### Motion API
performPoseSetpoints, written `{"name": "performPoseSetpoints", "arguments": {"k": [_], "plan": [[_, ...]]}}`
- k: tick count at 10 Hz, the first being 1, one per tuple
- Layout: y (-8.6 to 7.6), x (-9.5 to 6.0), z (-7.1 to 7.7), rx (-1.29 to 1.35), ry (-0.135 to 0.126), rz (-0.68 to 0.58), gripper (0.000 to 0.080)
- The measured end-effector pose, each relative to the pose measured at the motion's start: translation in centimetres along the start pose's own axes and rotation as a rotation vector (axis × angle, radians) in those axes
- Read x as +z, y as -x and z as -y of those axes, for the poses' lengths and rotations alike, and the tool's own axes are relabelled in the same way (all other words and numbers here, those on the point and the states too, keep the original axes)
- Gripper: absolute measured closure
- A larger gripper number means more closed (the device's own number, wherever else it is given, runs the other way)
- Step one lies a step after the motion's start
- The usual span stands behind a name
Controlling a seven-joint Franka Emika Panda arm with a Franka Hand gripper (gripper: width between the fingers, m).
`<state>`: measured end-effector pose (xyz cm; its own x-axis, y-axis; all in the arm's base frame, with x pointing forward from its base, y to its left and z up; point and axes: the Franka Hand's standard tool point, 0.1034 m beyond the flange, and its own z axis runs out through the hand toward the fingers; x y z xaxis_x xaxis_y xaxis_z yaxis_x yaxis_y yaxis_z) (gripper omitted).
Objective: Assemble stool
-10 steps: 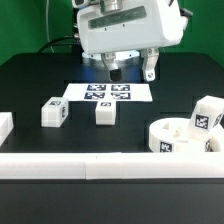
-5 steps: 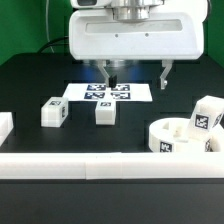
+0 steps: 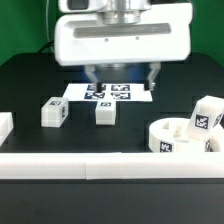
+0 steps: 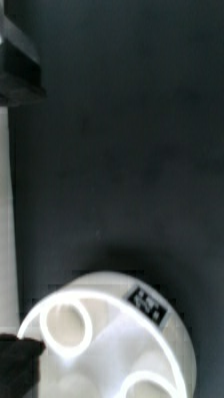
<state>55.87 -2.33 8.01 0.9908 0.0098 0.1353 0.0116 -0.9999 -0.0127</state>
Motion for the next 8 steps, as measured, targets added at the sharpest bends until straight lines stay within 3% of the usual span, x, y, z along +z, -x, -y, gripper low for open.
{"name": "performPoseSetpoints", "arguments": {"k": [3, 4, 6, 7, 8], "plan": [[2.8, 2.2, -1.7, -0.012, 0.030, 0.008, 0.0151], [2.5, 2.0, -1.2, -0.012, 0.014, 0.035, 0.0151], [2.6, 2.1, -1.2, -0.009, 0.011, 0.045, 0.0151], [3.2, 2.1, -0.6, 0.021, -0.020, 0.143, 0.0151], [2.8, 1.9, -1.1, 0.075, -0.023, 0.188, 0.0151]]}}
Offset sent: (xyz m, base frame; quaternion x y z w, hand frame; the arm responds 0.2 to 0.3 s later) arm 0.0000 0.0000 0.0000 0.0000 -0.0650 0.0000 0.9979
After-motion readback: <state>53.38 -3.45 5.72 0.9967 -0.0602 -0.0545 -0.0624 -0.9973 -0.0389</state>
